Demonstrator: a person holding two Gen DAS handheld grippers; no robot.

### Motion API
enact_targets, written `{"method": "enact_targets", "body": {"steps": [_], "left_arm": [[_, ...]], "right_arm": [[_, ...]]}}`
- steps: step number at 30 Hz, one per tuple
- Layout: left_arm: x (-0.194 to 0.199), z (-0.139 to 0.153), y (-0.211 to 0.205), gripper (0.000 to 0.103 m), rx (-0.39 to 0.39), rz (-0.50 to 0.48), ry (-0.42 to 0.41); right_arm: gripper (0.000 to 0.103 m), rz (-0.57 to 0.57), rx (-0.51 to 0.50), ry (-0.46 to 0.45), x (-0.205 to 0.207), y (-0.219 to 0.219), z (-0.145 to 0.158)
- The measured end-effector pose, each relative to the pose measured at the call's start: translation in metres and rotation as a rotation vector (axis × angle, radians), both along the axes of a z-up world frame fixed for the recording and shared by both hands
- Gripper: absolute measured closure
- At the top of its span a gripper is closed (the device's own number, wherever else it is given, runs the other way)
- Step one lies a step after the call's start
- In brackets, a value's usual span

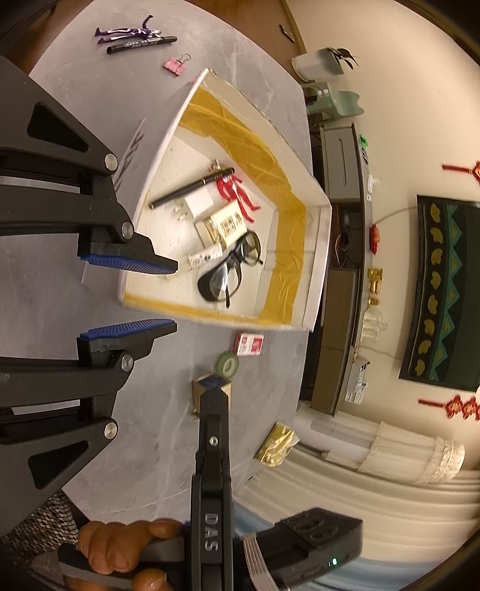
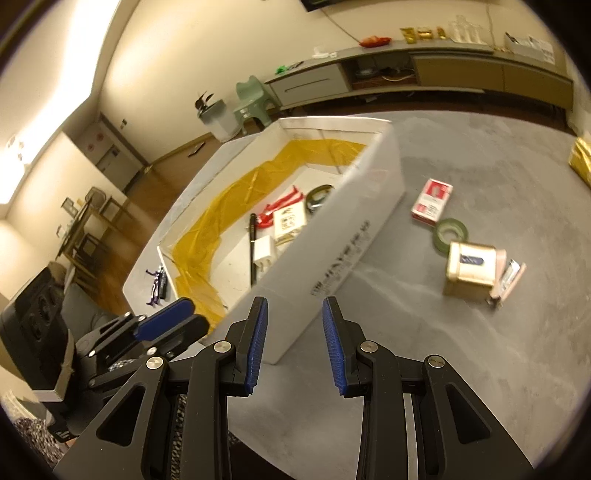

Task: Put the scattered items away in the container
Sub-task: 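Move both open tools back toward the gold tin and pink stapler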

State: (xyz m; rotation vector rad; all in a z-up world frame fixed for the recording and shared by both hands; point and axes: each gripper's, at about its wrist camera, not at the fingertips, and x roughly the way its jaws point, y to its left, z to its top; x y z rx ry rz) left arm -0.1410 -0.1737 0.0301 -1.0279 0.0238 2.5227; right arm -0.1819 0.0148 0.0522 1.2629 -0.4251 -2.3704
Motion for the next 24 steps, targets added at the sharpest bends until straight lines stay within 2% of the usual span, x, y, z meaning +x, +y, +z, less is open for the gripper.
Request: {"method": "enact_targets", "body": {"steps": [8, 16, 20, 24], "left_arm": [[0.010, 0.002, 0.046, 0.073, -0.026, -0.090, 0.005], [0.002, -0.002, 0.101, 0.066, -0.025, -0.187, -0.019], [-0.008, -0.008, 0.130, 0.056, -0.030, -0.231, -0.027], [-0.025, -0.020, 0.157, 0.052, -0.029, -0.258, -0.050]], "right_arm": [[0.070, -0.100, -0.020, -0.006, 0.006, 0.049, -0.011], [0.070, -0.229, 0.019, -0.054, 0.005, 0.099, -0.032], [0.069, -0.295, 0.031, -0.072, 0.002, 0.123, -0.037], [0.065, -0.351, 0.059, -0.088, -0.004, 0.145, -0.043]]}}
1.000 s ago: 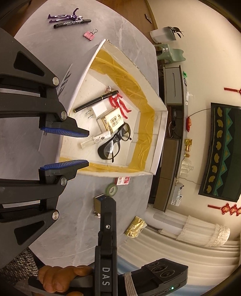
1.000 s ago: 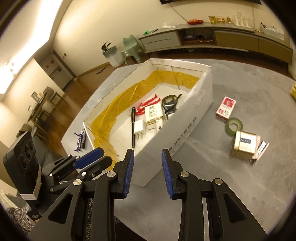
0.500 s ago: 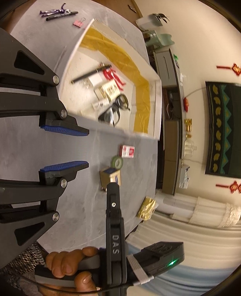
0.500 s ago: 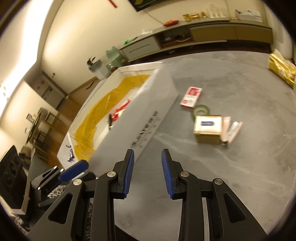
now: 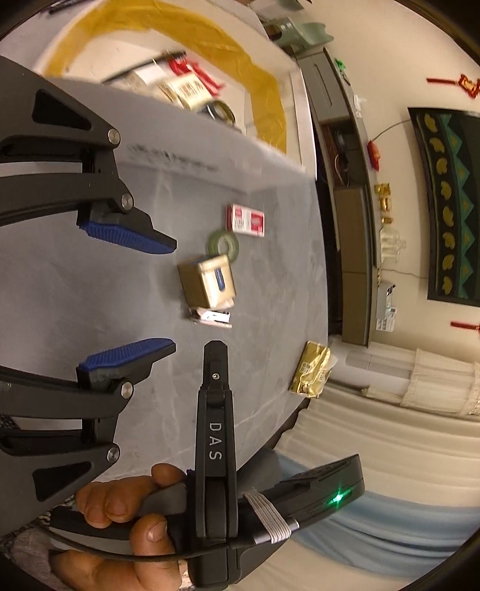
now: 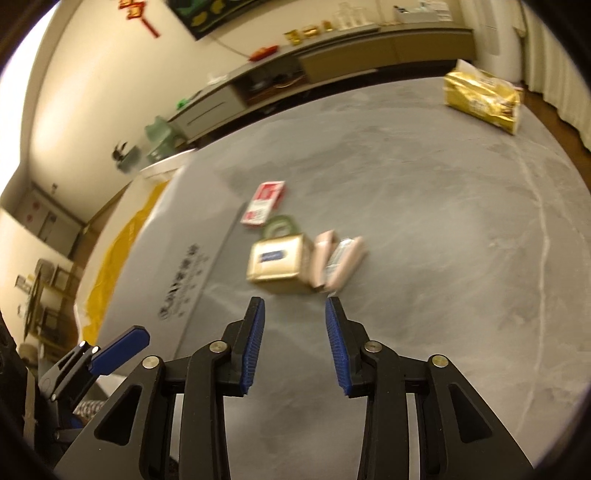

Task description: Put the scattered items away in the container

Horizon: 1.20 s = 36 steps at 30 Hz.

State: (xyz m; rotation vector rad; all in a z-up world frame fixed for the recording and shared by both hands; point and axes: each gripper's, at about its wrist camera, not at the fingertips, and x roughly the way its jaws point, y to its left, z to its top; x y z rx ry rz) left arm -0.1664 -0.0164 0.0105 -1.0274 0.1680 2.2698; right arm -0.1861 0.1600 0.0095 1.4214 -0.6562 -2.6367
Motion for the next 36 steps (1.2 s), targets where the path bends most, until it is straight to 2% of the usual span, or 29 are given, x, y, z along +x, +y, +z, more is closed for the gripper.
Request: {"method": "enact_targets", "body": {"steps": [3, 12, 15, 18, 21, 28, 32, 34, 36], "left_arm": [[-0.015, -0.012, 0.016, 0.046, -0.005, 0.004, -0.011], [-0.070, -0.051, 0.044, 0.045, -0.038, 0.092, -0.047], [-0.084, -0.061, 0.050, 0.044, -0.050, 0.105, -0.040], [-0.091, -0.066, 0.051, 0.034, -0.033, 0.113, -0.007], [-0.094, -0.068, 0.048, 0.034, -0.013, 0.100, 0.016], [-0.096, -0.069, 0.041, 0.034, 0.021, 0.075, -0.011], [-0.090, -0.069, 0.040, 0.034, 0.027, 0.079, -0.017], [-0.087, -0.066, 0.040, 0.034, 0.032, 0.075, -0.016], [-0.083, -0.064, 0.042, 0.034, 0.049, 0.065, -0.017]], "right_arm": [[0.064, -0.021, 0.015, -0.021, -0.010, 0.012, -0.008], [0.064, -0.029, 0.049, -0.086, -0.056, 0.022, -0.041], [0.064, -0.029, 0.064, -0.105, -0.068, 0.021, -0.053], [0.064, -0.020, 0.062, -0.111, -0.078, 0.020, -0.064], [0.063, 0.002, 0.069, -0.107, -0.086, 0.020, -0.069], [0.064, -0.021, 0.065, -0.150, -0.074, 0.037, -0.067], [0.077, -0.079, -0.023, -0.151, -0.058, 0.062, -0.069], [0.078, -0.100, -0.083, -0.153, -0.053, 0.073, -0.073], [0.078, -0.122, -0.090, -0.152, -0.048, 0.079, -0.073]]}}
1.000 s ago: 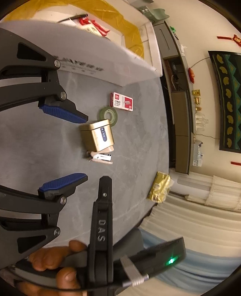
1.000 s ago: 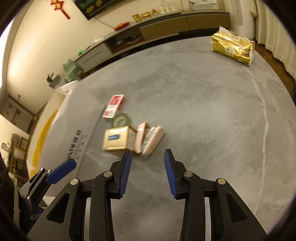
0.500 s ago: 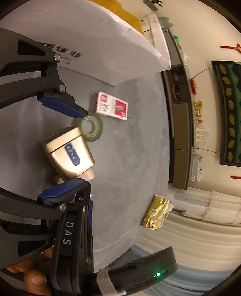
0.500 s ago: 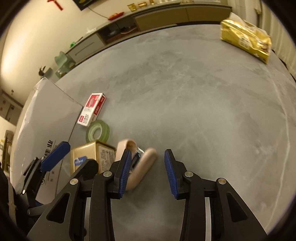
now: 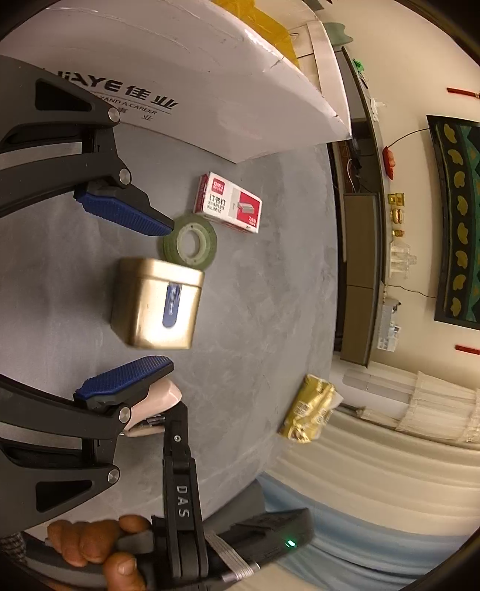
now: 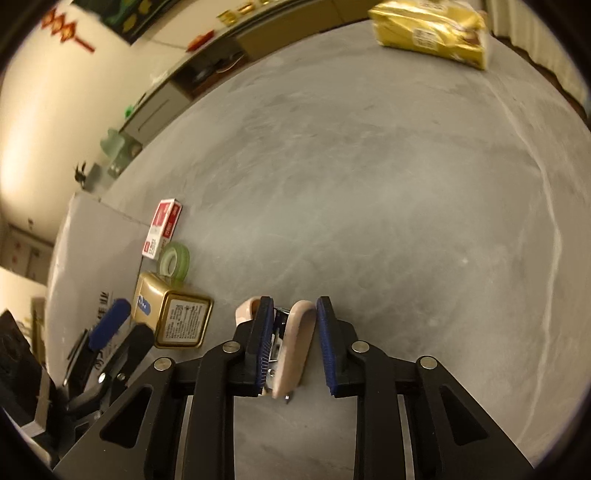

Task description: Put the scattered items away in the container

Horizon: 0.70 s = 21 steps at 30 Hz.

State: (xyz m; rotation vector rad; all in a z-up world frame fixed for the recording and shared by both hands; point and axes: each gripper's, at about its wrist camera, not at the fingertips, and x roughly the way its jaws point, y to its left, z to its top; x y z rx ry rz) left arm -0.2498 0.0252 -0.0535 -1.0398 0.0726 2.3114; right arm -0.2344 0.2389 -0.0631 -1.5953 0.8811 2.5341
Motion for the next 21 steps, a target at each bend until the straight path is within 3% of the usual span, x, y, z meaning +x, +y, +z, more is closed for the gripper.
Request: {"method": "enact_targets", "body": {"steps": [5, 8, 9, 13, 14, 18, 21], "left_arm": [[0.000, -0.006, 0.007, 0.034, -0.042, -0.002, 0.012], [-0.005, -0.011, 0.004, 0.034, -0.040, 0.014, -0.008], [-0.006, -0.012, 0.002, 0.034, -0.034, 0.018, -0.016], [-0.005, -0.011, 0.000, 0.034, -0.026, 0.019, -0.016], [-0.004, -0.010, 0.000, 0.034, -0.025, 0.016, -0.014], [-0.002, -0.008, 0.002, 0.034, -0.029, 0.002, 0.000], [-0.003, -0.010, 0.002, 0.034, -0.033, -0.002, 0.002]], "right_arm": [[0.071, 0.029, 0.118, -0.018, 0.006, -0.014, 0.006], [0.083, 0.055, 0.155, -0.010, 0.005, -0.021, 0.008], [0.083, 0.046, 0.129, -0.004, 0.006, -0.018, 0.008], [0.084, -0.043, -0.343, 0.055, 0.010, 0.016, -0.016], [0.084, -0.050, -0.383, 0.054, 0.011, 0.021, -0.022], [0.080, -0.062, -0.356, 0.057, 0.015, 0.031, -0.028], [0.075, -0.079, -0.244, 0.079, 0.018, 0.035, -0.018]]}}
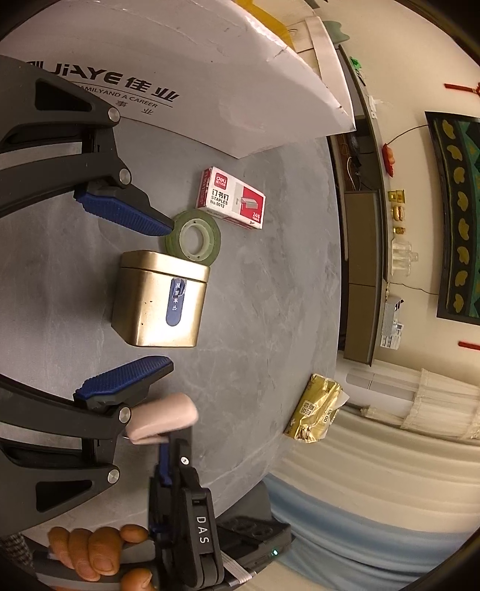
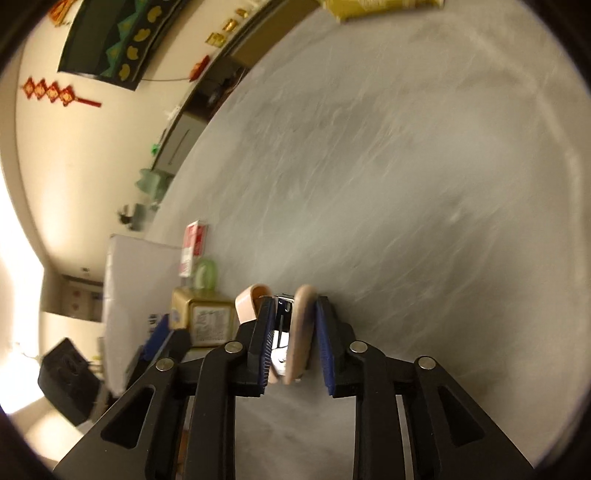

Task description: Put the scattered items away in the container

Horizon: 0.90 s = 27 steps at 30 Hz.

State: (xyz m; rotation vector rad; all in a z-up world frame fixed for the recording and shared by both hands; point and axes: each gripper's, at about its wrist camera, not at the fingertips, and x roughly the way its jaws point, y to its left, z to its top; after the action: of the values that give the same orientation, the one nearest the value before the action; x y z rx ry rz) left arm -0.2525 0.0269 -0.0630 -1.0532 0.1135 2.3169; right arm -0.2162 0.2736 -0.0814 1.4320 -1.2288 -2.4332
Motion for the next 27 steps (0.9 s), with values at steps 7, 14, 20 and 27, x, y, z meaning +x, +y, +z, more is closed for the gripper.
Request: {"method": "enact_targets", "body": {"steps": [7, 14, 20, 27], "left_arm": [[-0.004, -0.001, -0.004, 0.034, 0.006, 0.014, -0.010], [-0.001, 0.002, -0.003, 0.034, 0.017, 0.007, -0.005], [-0.001, 0.002, -0.005, 0.034, 0.021, 0.007, -0.005], [-0.004, 0.000, -0.001, 0.034, 0.005, -0.013, 0.022]], "right_arm": [[0.066, -0.008, 0.257, -0.017, 0.002, -0.010, 0.024], [0.082, 0.075, 0.404, -0.041, 0.011, -0.048, 0.035], [0.093, -0.064, 0.134, -0.063, 0.034, -0.009, 0.019], [0.103, -0.249, -0.089, -0.102, 0.063, 0.036, -0.007]]}}
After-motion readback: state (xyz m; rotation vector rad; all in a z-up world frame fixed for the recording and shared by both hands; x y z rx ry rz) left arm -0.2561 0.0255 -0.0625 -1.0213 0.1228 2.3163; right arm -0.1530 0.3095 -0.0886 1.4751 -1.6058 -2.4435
